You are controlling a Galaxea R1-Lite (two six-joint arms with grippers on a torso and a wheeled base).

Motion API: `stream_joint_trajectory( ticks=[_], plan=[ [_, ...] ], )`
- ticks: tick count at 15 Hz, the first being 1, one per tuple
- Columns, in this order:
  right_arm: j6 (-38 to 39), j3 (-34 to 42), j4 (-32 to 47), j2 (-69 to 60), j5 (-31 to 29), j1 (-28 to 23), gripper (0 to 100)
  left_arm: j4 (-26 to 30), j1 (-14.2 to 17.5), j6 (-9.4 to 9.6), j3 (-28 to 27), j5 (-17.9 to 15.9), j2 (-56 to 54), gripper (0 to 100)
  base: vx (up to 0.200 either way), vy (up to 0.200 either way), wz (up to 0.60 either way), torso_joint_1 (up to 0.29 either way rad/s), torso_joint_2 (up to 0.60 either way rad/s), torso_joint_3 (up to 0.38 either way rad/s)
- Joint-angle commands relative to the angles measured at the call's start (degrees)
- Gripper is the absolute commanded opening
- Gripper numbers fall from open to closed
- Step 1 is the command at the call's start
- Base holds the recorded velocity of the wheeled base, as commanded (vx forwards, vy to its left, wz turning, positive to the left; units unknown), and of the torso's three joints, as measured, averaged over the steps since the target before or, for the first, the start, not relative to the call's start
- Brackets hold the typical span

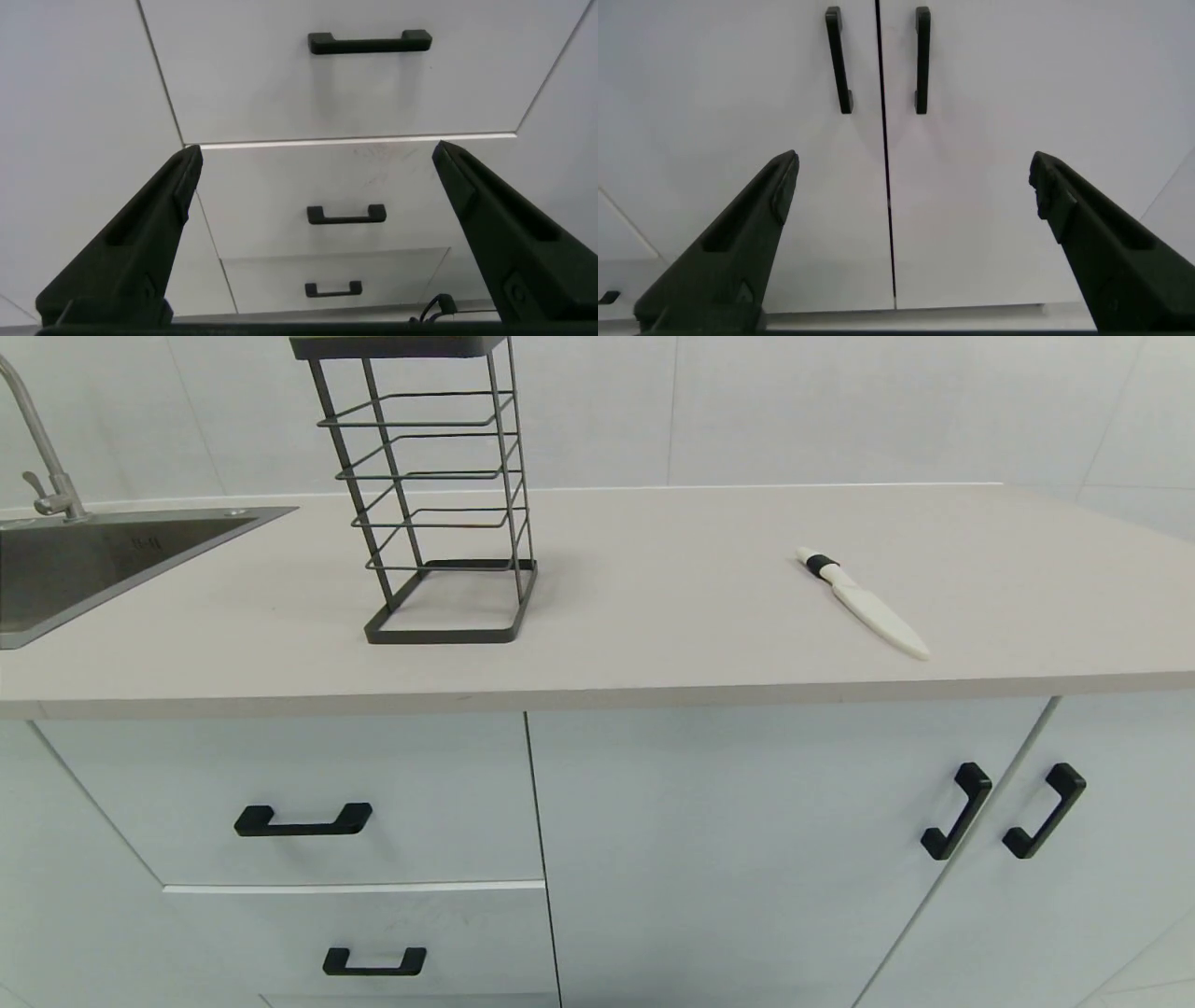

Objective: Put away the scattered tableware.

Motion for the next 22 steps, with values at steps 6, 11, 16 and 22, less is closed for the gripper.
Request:
stream_joint_trajectory(
  ticks=[6, 11, 16, 22],
  plan=[
    [0.0, 0.0, 0.0, 0.0, 0.1, 0.0, 100, -0.1, 0.0, 0.02, 0.0, 0.0, 0.1, 100, 0.0, -0.033, 0.0, 0.0, 0.0, 0.001],
    [0.0, 0.0, 0.0, 0.0, 0.1, 0.0, 100, -0.1, 0.0, 0.02, 0.0, 0.0, 0.1, 100, 0.0, 0.0, 0.0, 0.0, 0.0, 0.0],
    [0.0, 0.0, 0.0, 0.1, 0.1, 0.0, 100, -0.1, 0.0, -0.07, 0.0, 0.0, 0.1, 100, 0.0, 0.0, 0.0, 0.092, -0.23, -0.171],
    [0.0, 0.0, -0.1, 0.0, 0.1, 0.1, 100, -0.1, 0.0, -0.16, 0.0, 0.0, 0.1, 100, 0.0, 0.0, 0.0, 0.17, -0.48, -0.268]
  ],
)
